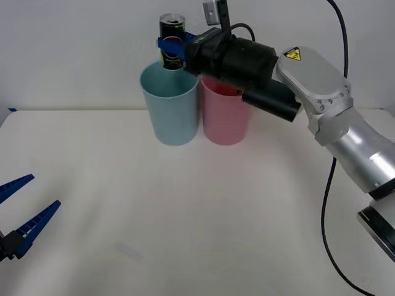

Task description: Grasp the object on the table and drop it into the matching bin: aluminum can to the light blue bin, PET bottle to the pink bin.

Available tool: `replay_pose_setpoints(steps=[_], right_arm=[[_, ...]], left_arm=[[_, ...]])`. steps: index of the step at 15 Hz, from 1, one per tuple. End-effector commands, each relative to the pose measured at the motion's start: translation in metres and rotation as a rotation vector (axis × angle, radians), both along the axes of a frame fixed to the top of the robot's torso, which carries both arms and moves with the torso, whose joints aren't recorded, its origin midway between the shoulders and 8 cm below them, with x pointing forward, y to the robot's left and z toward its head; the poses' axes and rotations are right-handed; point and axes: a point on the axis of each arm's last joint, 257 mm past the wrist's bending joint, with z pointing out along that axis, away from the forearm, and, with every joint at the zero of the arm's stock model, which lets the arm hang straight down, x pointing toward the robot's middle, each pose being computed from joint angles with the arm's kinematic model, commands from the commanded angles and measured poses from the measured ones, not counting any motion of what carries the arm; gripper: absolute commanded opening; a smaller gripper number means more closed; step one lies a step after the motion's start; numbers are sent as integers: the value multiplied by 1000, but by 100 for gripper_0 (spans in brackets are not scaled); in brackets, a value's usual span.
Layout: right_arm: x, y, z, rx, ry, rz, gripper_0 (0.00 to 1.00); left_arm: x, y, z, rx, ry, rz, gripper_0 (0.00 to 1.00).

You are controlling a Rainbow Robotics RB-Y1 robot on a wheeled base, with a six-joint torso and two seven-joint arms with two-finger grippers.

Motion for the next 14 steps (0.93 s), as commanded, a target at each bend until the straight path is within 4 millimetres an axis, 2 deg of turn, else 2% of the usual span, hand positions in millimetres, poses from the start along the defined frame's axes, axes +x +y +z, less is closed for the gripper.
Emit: replay_pose_setpoints(steps=[1, 6, 13, 14], right_arm=[[15, 12, 2, 6, 11, -37, 0], [34, 21, 5, 16, -12, -131, 0], [37, 21, 5, 6, -32, -150, 0], [37, 21, 5, 7, -33, -152, 3]], left_arm=[[0, 0, 0, 0, 0, 0, 100], [0, 0, 0, 0, 0, 0, 100], [0, 0, 0, 0, 0, 0, 100], [0, 0, 0, 0, 0, 0, 100]])
